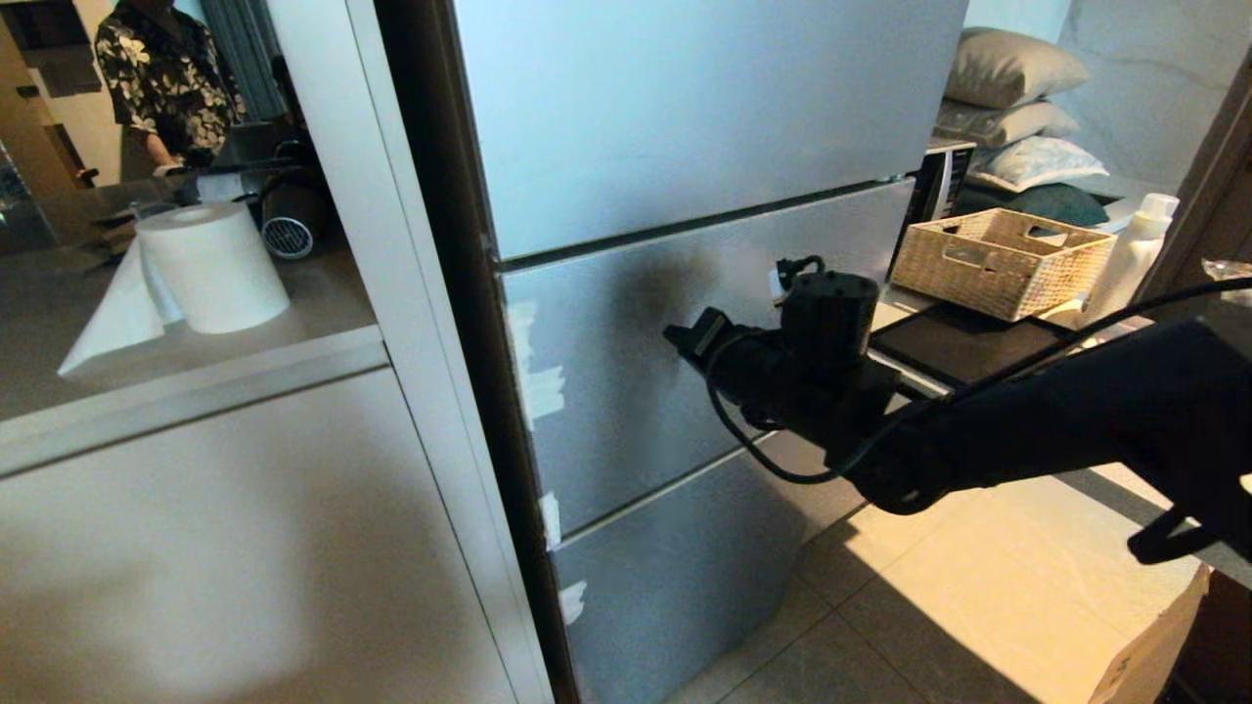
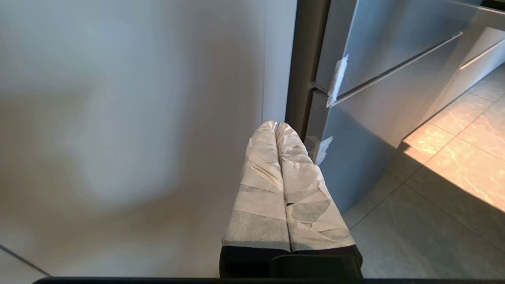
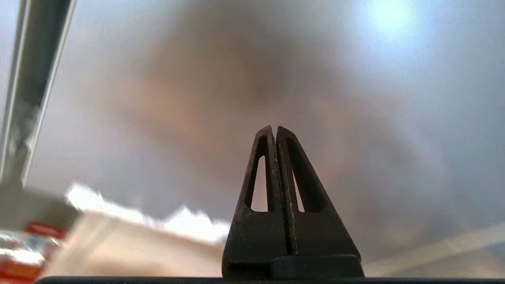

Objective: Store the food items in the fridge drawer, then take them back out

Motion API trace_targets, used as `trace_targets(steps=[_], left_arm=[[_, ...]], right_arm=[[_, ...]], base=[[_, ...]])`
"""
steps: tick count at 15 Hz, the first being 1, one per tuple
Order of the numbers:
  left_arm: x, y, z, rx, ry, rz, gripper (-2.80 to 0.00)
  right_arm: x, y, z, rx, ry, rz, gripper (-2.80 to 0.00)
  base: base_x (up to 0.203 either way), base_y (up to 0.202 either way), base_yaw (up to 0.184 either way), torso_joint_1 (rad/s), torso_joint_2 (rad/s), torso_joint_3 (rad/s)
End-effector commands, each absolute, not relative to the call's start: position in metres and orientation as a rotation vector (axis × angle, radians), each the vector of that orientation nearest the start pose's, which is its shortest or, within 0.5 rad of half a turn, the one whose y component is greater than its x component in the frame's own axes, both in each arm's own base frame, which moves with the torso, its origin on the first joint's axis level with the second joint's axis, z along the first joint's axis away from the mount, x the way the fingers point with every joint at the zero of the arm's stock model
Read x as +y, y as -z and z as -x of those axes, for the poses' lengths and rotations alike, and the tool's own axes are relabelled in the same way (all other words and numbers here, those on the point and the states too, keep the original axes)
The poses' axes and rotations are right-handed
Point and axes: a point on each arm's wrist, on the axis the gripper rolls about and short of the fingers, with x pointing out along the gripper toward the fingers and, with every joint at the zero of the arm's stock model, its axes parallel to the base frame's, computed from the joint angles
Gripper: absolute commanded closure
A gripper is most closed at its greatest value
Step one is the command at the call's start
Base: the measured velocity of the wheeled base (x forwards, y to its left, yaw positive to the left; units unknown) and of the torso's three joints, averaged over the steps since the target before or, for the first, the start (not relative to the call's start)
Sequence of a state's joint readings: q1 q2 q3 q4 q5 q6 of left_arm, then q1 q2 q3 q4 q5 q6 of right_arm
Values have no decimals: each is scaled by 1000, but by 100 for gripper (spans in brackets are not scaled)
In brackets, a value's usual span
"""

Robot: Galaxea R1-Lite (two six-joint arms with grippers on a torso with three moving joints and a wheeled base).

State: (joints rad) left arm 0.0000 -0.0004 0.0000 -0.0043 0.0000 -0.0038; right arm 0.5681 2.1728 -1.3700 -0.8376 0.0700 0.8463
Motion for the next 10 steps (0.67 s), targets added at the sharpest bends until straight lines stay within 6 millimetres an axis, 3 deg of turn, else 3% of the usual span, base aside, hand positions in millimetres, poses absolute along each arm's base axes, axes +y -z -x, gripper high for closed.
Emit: trace_targets(steps=[1,3,5,8,10], left_arm=[[0,-76,23,-3,0,5,0],[0,-76,23,-3,-1,4,0],[0,-76,23,-3,0,5,0],[0,-76,23,-3,0,5,0],[0,-76,23,-3,1,5,0]], right_arm=[[254,-168,-393,233,-619,-882,0],[254,-174,-392,223,-619,-906,0],[246,-192,-376,199,-602,-898,0],[214,-206,-323,213,-571,-730,0],[175,-219,-283,200,-513,-586,0]], base=[[0,0,0,0,0,0],[0,0,0,0,0,0],[0,0,0,0,0,0],[0,0,0,0,0,0],[0,0,0,0,0,0]])
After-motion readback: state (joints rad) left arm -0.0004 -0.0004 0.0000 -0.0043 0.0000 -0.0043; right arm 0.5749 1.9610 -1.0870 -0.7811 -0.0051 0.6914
